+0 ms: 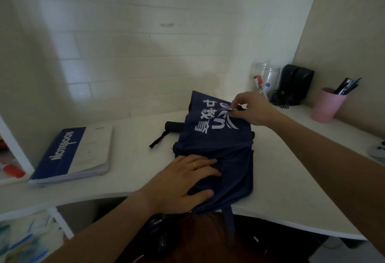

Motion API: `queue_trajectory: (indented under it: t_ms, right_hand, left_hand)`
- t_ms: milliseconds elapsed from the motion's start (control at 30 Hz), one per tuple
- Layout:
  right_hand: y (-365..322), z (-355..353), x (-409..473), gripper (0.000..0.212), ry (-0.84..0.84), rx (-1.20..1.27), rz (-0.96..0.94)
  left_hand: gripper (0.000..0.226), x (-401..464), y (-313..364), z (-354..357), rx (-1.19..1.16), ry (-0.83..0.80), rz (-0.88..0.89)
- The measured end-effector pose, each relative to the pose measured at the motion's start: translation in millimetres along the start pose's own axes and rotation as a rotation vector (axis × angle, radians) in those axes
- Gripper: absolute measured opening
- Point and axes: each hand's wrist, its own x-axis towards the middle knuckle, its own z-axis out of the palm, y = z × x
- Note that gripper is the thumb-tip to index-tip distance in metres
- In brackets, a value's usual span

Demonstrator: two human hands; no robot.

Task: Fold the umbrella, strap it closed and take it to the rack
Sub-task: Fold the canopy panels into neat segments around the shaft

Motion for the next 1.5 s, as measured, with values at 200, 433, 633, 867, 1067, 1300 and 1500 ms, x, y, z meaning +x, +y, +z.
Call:
queue_trajectory:
  t_ms: [200, 433, 633, 867, 1067, 1300, 1500]
  right_hand:
    - [-30.0, -22.5, -69.0, 0.013, 0.120, 0.254, -0.242]
    - [-44.6, 3.0, -146.5, 0.027, 0.179, -0.169, -0.334]
    - [-37.9, 29.4, -170.5, 0.025, 0.212, -0.118, -0.293]
    - [-42.4, 33.9, -166.4, 0.019, 0.299, 0.028, -0.152]
    - [-45.9, 35.2, -161.5, 0.018, 0.301, 0.019, -0.187]
    - [-40.2, 30.1, -159.2, 0.034, 0.308, 0.085, -0.206]
    - [-13.5, -8.9, -101.8, 0.037, 0.126, 0.684, 0.459]
  left_hand:
    - [0.046, -2.8, 3.4, 0.0, -0.002, 0.032, -0.006]
    - [0.048, -10.0, 10.7, -3.9, 0.011, 0.044, 0.008]
    - [0.047, -37.1, 22.8, 4.7, 0.038, 0.313, -0.281]
    - [0.061, -25.6, 48.0, -20.8, -1.009, 0.501, -0.566]
    - [0.075, -1.8, 57.8, -40.3, -0.979, 0.537, -0.756]
    - [0.018, 0.5, 48.6, -38.6, -1.021, 0.444, -0.815]
    - [0.030, -12.2, 44.0, -39.8, -1.048, 0.366, -0.751]
